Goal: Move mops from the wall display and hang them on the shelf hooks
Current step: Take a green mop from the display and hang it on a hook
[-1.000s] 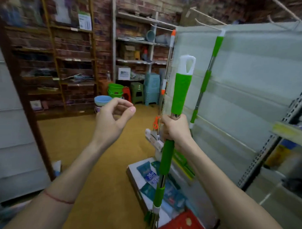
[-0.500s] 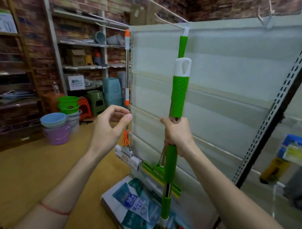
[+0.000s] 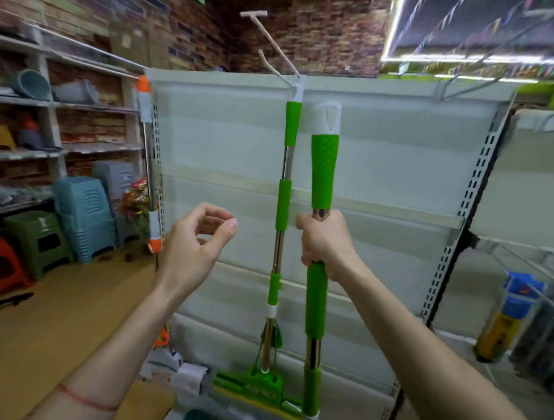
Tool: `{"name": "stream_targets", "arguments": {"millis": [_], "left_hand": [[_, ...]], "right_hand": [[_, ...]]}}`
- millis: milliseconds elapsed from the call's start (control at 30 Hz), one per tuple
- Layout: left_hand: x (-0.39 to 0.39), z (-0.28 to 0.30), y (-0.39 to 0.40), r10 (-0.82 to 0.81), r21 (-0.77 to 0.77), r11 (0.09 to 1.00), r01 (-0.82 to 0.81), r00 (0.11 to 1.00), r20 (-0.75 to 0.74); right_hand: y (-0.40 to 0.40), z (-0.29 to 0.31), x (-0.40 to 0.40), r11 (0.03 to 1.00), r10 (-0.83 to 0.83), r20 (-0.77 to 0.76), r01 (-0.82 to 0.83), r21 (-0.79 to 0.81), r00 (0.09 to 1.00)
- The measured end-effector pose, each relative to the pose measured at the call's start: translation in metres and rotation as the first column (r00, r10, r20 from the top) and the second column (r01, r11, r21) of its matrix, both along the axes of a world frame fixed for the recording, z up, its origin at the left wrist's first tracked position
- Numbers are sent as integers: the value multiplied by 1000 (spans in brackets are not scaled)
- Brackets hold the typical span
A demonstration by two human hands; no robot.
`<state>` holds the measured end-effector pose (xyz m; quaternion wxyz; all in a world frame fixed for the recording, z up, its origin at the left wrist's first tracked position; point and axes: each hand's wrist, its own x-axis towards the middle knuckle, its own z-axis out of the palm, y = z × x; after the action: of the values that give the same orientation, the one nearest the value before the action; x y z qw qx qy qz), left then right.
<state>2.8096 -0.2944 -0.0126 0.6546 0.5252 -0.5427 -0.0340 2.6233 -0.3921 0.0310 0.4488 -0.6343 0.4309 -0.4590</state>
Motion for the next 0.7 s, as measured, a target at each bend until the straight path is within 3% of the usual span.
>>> {"name": "stream_targets", "arguments": {"millis": [267,700], "left_hand": [[47,13,-38,-117,-3,993,117,993,-13],[59,27,-51,-108,-48,993,105,993,-54]], "right_hand": [[-19,33,32,993,-113,22,112,23,993],[-4,68,62,997,69,43,-68,-26,997]]}}
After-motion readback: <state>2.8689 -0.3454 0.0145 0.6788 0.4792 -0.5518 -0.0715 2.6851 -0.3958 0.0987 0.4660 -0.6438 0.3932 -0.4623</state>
